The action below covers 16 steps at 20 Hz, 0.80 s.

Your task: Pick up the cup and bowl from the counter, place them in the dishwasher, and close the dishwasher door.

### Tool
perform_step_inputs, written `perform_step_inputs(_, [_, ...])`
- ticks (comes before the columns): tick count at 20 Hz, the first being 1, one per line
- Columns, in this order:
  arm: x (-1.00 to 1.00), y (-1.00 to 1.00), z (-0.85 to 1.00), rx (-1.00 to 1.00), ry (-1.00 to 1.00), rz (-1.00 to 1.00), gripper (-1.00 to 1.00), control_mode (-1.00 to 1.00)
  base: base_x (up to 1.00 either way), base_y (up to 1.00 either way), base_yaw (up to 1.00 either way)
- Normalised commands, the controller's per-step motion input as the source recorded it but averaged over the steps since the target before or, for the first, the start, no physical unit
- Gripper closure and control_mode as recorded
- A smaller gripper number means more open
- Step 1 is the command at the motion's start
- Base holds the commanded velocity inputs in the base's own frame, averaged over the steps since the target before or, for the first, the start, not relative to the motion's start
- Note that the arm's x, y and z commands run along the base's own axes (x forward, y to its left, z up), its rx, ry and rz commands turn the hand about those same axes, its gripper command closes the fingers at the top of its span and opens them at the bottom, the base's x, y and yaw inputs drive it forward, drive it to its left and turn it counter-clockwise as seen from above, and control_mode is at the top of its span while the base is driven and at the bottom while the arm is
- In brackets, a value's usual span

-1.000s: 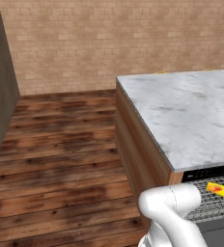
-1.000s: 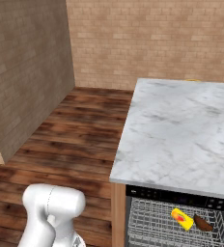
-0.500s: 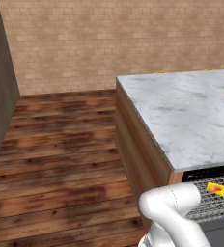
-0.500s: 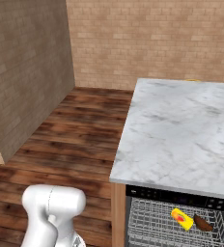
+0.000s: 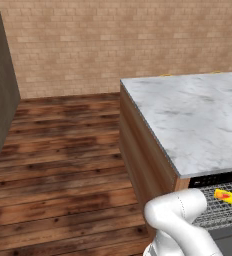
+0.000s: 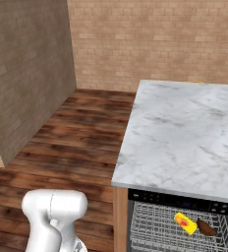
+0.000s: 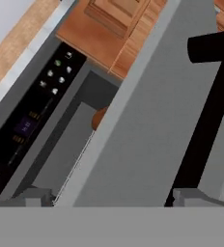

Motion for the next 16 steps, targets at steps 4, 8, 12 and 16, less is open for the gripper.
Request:
perform_step_inputs(4, [-0.18, -0.28, -0.75, -0.01, -0.03, 0.06, -1.00, -1.00, 0.00, 0.00, 0.00])
perform_step_inputs(8, [-0.17, -0.28, -0.76, 0.00, -0.04, 0.06, -1.00, -1.00, 0.00, 0.00, 0.00])
perform_step_inputs(12, [-0.08, -0.32, -0.69, 0.00, -0.06, 0.05, -1.00, -1.00, 0.00, 0.00, 0.00])
perform_step_inputs(16, [0.00, -0.28, -0.54, -0.02, -0.12, 0.03, -1.00, -1.00, 0.00, 0.00, 0.00])
